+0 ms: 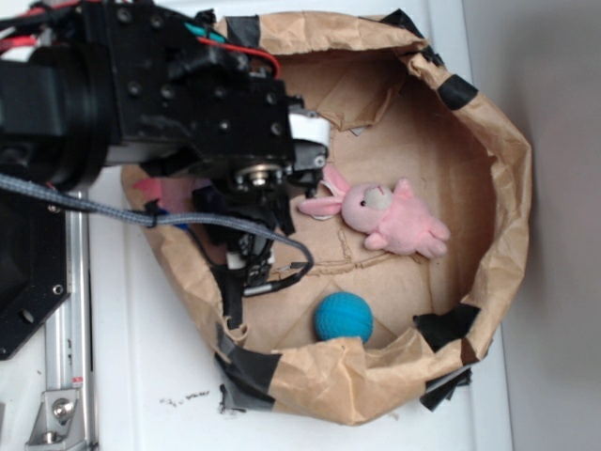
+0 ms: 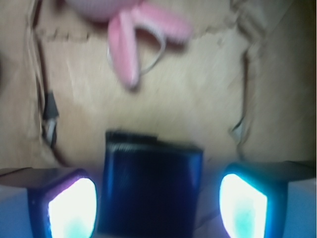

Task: Grab the black box.

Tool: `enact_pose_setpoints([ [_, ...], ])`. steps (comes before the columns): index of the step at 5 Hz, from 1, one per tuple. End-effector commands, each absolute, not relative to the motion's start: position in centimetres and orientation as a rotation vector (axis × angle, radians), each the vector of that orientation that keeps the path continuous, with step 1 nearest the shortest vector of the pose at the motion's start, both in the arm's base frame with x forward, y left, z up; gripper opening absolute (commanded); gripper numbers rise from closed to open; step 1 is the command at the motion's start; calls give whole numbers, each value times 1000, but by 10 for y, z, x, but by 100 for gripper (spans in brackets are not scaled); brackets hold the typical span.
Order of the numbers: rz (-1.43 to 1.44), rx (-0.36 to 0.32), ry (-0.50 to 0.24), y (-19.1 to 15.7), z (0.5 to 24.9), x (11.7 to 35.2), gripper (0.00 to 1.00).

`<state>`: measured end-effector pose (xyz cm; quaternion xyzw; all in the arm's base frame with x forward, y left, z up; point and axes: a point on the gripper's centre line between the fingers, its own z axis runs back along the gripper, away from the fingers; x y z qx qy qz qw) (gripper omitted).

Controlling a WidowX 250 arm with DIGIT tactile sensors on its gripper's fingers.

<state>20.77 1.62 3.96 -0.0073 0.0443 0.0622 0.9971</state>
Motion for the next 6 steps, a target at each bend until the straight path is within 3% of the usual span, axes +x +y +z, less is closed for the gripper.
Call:
enact_pose_setpoints([
  [1,184,-69,19,13,48,206,100],
  [3,193,16,66,20,6,195,100],
  [5,231,15,74,28,12,192,100],
  [6,231,9,71,30,19,187,0],
])
